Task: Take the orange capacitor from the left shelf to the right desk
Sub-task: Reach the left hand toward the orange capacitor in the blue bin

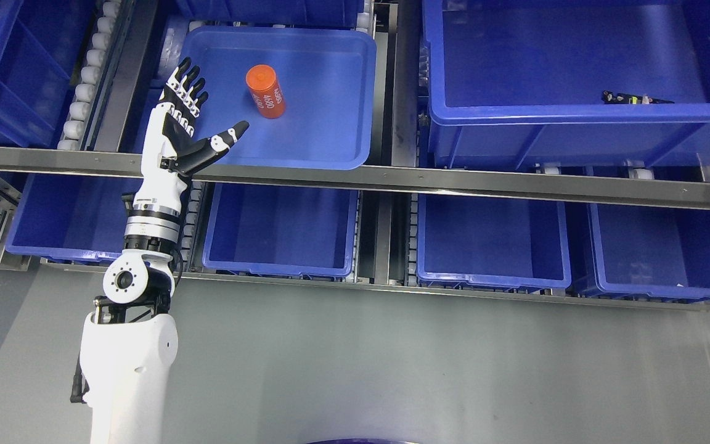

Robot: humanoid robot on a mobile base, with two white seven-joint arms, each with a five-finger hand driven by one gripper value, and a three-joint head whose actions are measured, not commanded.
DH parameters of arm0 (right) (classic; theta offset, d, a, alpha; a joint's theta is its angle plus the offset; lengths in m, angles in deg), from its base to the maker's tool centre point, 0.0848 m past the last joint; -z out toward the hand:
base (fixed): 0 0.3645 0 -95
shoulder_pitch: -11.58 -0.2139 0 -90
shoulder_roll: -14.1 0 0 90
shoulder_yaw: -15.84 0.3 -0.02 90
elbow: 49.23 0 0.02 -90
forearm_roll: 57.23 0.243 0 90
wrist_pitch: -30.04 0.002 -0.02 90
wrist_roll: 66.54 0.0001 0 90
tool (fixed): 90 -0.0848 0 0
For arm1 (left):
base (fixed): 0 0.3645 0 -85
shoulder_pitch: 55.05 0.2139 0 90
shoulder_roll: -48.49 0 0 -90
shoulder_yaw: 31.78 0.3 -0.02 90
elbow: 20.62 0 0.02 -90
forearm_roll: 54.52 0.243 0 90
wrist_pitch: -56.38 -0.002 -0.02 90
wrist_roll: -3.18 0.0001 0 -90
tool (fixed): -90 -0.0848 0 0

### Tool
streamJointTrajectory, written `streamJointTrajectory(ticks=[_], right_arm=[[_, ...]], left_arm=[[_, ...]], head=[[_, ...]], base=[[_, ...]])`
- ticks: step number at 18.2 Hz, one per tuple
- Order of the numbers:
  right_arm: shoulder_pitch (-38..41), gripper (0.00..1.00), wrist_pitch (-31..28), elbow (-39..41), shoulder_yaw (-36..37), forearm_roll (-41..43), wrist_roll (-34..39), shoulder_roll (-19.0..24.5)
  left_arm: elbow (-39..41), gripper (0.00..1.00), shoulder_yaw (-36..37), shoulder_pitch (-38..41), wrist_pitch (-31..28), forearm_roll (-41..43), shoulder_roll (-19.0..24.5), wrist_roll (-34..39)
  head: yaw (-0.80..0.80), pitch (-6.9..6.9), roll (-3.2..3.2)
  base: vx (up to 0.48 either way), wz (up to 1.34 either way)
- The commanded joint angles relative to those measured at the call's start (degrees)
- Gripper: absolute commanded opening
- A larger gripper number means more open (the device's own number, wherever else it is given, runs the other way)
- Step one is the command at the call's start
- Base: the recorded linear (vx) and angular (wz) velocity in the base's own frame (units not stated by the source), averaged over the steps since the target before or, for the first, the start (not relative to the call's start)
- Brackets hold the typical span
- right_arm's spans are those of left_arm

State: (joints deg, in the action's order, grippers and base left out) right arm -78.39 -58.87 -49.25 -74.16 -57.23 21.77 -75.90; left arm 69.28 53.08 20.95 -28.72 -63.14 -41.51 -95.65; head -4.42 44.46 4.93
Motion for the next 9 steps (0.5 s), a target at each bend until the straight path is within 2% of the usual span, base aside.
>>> streamJointTrajectory(ticks=[1, 9], right_arm=[[1.11, 1.0, 0.23, 1.02, 0.7, -0.18, 0.02, -1.0], [1.11, 1.0, 0.23, 1.02, 0.7, -0.18, 0.02, -1.0]], left_arm=[[0.01, 1.0, 0.13, -0.06, 0.1, 0.0, 1.0, -0.04], [-1.56, 1.0, -0.67, -0.15, 0.19, 0.17, 1.0, -0.13]], head=[[0.0, 0.0, 0.0], [0.0, 0.0, 0.0]], base=[[-0.002, -0.06], [0.002, 0.0]])
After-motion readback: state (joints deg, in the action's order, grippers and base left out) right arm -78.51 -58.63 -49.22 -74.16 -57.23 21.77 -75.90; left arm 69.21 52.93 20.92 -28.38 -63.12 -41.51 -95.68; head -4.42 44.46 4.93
